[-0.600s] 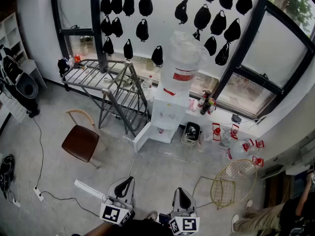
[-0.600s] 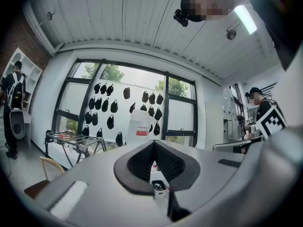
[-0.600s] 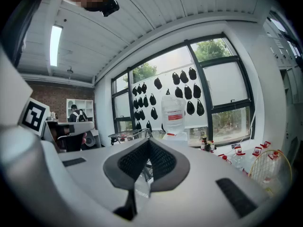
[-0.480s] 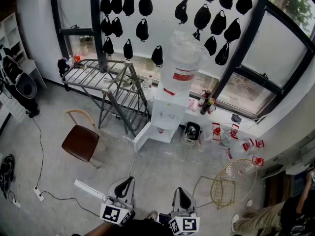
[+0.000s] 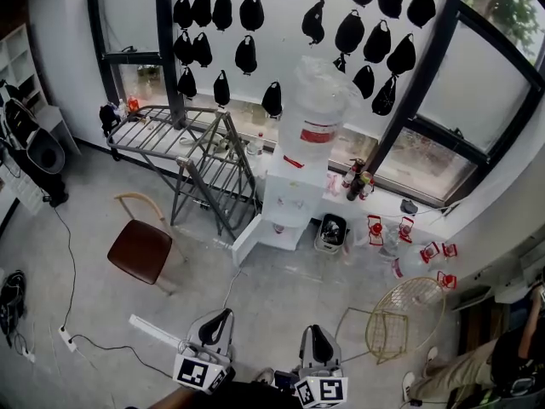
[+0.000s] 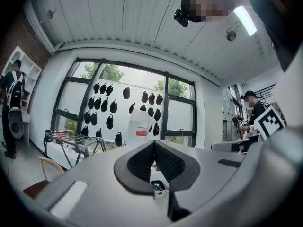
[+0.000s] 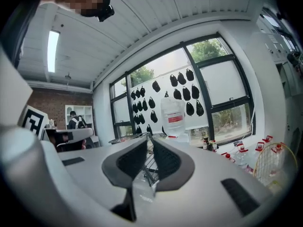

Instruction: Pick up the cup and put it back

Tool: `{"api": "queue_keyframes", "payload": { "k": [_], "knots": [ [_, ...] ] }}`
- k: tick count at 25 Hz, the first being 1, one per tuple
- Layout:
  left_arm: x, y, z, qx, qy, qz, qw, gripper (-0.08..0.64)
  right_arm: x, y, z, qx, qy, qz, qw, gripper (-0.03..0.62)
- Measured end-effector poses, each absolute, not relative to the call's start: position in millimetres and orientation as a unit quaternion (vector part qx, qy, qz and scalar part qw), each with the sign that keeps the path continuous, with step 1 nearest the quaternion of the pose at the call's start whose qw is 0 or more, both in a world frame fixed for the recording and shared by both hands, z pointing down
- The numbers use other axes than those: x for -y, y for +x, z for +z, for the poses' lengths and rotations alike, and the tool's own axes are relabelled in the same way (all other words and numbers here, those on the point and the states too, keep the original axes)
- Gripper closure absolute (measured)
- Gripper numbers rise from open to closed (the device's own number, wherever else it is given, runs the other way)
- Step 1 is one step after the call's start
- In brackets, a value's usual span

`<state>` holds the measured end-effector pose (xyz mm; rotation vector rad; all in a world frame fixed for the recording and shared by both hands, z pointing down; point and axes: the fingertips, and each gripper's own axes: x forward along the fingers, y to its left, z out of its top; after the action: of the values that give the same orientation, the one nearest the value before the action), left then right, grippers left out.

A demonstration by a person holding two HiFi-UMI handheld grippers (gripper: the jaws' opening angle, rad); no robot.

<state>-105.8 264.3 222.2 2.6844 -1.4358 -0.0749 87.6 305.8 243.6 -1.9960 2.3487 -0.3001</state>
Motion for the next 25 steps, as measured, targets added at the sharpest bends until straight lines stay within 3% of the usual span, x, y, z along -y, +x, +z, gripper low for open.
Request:
{"api": "queue_keyframes", "payload": {
  "k": [1,2,3,8,25],
  "knots": [
    [-264,-107,223,0.471,0.881,-0.024,0.048,0.554,-304,87,244,-0.759,-0.642,-0.1,0.028,0.521],
    [-263,-108,224,0.471,0.881,-0.024,0.048,0.554,-302,85,245,-0.761,-0.641,-0.102,0.028,0.386],
    [-262,-110,225,0.472,0.88,-0.025,0.05,0.554,-299,83,247,-0.761,-0.64,-0.1,0.021,0.354],
    [-251,-120,228,0.469,0.881,-0.026,0.053,0.554,-287,73,255,-0.76,-0.643,-0.091,-0.007,0.327],
    [-179,-152,241,0.441,0.895,-0.019,0.067,0.554,-216,44,258,-0.745,-0.662,-0.082,-0.012,0.33]
  ]
}}
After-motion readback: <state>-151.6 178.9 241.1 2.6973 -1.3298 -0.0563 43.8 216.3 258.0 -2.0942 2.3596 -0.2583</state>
